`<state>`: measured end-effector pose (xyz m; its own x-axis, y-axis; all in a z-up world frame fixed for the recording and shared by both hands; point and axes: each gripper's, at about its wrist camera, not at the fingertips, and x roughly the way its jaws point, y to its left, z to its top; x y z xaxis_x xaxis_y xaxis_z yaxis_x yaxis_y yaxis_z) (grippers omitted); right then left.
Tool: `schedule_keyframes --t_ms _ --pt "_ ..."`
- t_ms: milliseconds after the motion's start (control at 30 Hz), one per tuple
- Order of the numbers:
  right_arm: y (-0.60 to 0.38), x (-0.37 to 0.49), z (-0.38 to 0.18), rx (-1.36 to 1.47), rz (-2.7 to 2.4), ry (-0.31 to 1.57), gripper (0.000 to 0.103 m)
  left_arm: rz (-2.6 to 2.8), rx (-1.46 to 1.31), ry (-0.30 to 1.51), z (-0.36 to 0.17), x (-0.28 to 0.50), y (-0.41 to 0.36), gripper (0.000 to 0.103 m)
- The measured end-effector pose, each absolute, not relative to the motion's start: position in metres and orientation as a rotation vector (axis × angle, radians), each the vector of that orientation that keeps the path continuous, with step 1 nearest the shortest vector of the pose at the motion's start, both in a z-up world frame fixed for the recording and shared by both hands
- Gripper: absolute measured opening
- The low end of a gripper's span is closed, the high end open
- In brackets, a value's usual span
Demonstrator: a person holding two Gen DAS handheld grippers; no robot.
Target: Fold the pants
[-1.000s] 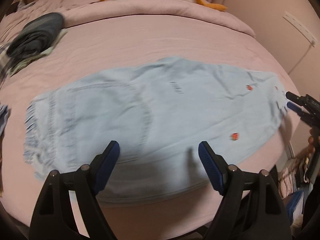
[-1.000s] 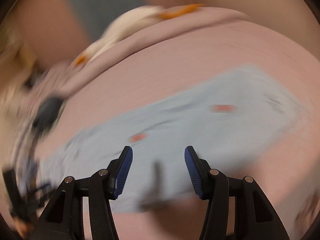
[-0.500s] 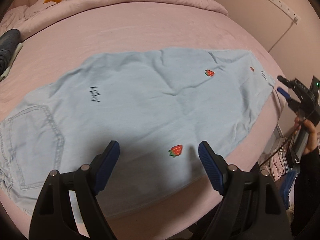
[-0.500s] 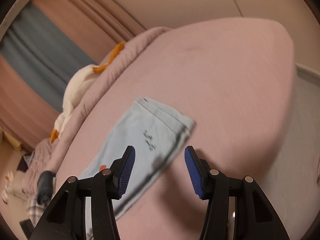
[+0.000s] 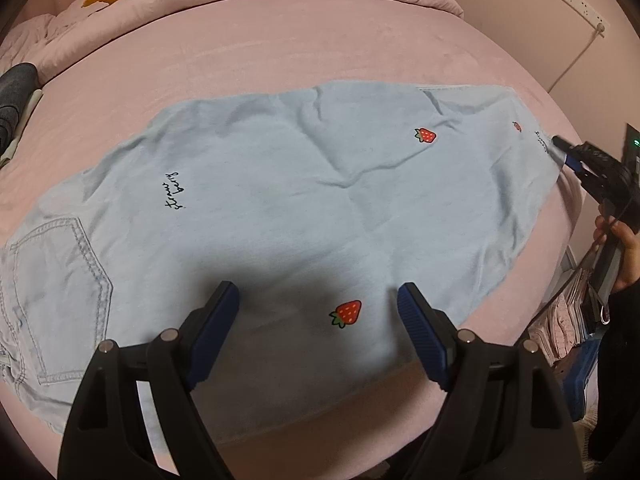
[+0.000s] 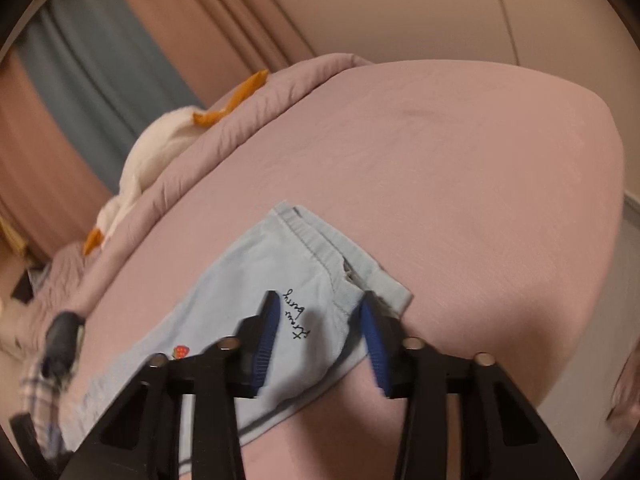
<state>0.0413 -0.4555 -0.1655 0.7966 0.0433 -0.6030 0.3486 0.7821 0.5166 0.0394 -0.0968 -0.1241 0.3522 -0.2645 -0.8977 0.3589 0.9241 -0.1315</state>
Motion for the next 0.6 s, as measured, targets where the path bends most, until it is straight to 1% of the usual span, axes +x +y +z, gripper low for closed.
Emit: schedule_keyframes --t_ms 33,67,100,167,300,433,600 --pt "-0.455 0.047 -0.169 0.647 -0.181 0.674 0.026 -0.404 0.092 1.142 -0.124 0.040 -0.097 0.082" --pt "-0.456 0.053 -0.174 0.635 -0.181 0.711 0.014 -0.403 0.091 1.142 -0.124 0.041 -0.097 0.082" --pt "-0.458 0.056 -0.178 0.631 -0.178 0.725 0.005 -0.403 0.090 1.143 -0.124 0.041 -0.097 0.082" --pt "-0.461 0.062 -0.181 0.635 -0.175 0.744 0.004 -0.403 0.084 1.143 -0.124 0.042 -0.098 0.082" --pt "-0.465 0.054 -0.158 0.592 -0.216 0.672 0.003 -0.402 0.084 1.144 -0.127 0.043 -0.098 0.082" --pt "-0.471 0.056 -0.180 0.641 -0.245 0.748 0.002 -0.404 0.088 1.139 -0.129 0.043 -0.102 0.085" --pt "-0.475 0.049 -0.178 0.677 -0.232 0.731 0.002 -0.413 0.079 1.141 -0.127 0.040 -0.101 0.085"
